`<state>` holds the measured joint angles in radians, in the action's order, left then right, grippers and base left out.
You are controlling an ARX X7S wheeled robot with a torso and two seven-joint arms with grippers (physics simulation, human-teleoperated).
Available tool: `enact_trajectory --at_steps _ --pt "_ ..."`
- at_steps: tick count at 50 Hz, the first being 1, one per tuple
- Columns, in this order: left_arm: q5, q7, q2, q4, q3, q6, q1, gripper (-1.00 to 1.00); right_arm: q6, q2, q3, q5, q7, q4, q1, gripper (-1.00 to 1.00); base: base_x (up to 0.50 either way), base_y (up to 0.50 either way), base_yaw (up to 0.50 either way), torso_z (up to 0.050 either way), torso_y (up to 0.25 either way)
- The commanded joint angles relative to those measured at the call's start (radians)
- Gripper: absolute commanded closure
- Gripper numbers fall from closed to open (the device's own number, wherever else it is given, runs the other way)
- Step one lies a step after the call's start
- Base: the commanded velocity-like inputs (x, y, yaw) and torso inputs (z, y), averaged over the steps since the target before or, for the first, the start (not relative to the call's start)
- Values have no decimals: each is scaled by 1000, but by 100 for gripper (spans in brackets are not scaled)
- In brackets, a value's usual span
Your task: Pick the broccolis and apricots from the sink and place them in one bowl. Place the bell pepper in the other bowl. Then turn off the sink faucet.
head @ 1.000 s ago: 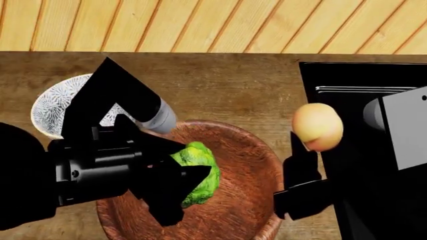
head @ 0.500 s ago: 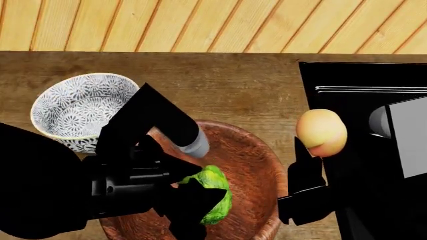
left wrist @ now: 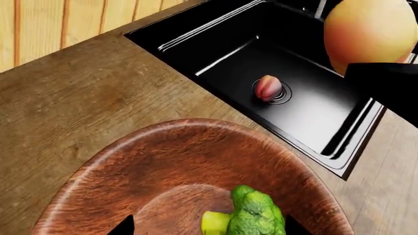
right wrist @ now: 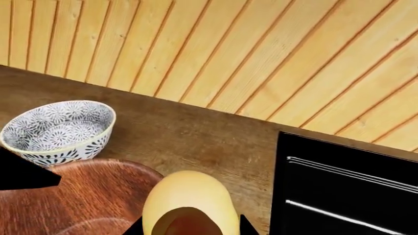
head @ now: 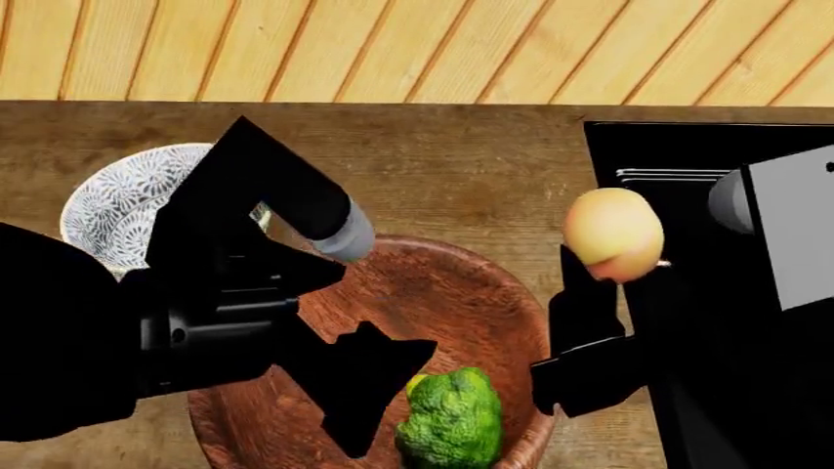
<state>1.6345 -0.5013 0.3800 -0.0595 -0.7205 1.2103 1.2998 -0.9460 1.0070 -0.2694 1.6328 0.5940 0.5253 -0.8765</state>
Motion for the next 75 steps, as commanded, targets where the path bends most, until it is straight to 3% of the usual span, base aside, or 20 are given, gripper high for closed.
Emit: enact_trajectory --at_steps 1,12,15,19,24,27,31,59,72,73,75 --pt "88 -60 105 -36 104 -38 34 -100 -157 -82 -97 74 -22 -122 -248 100 0 0 0 0 0" --pt "183 -164 341 -165 260 -115 -43 -100 -355 -242 -284 217 -29 -368 -496 100 0 0 0 0 0" --pt "235 -212 415 -244 336 -188 -143 -100 -423 -295 -348 295 -46 -466 -568 100 0 0 0 0 0" --pt "235 -202 508 -340 430 -263 -298 -100 -491 -368 -403 261 -103 -579 -665 100 0 0 0 0 0" --pt "207 -173 567 -378 506 -317 -394 -100 -557 -442 -471 284 -169 -718 -735 100 0 0 0 0 0" --pt "191 -158 598 -415 565 -364 -487 -100 -584 -492 -507 191 -258 -785 -781 100 0 0 0 0 0" --pt "185 -159 623 -439 592 -377 -523 -100 -610 -531 -582 95 -396 -844 -830 100 0 0 0 0 0" --pt "116 -121 630 -447 616 -405 -623 -100 -441 -653 -849 -194 -780 -1002 -784 100 0 0 0 0 0" --pt "91 -103 635 -445 625 -415 -666 -100 -388 -677 -872 -225 -791 -1043 -736 100 0 0 0 0 0" --pt "92 -103 633 -445 624 -416 -665 -100 -385 -677 -874 -227 -792 -1045 -734 -100 0 0 0 0 0" --pt "90 -104 630 -442 624 -418 -667 -100 -382 -675 -878 -232 -794 -1042 -733 -100 0 0 0 0 0"
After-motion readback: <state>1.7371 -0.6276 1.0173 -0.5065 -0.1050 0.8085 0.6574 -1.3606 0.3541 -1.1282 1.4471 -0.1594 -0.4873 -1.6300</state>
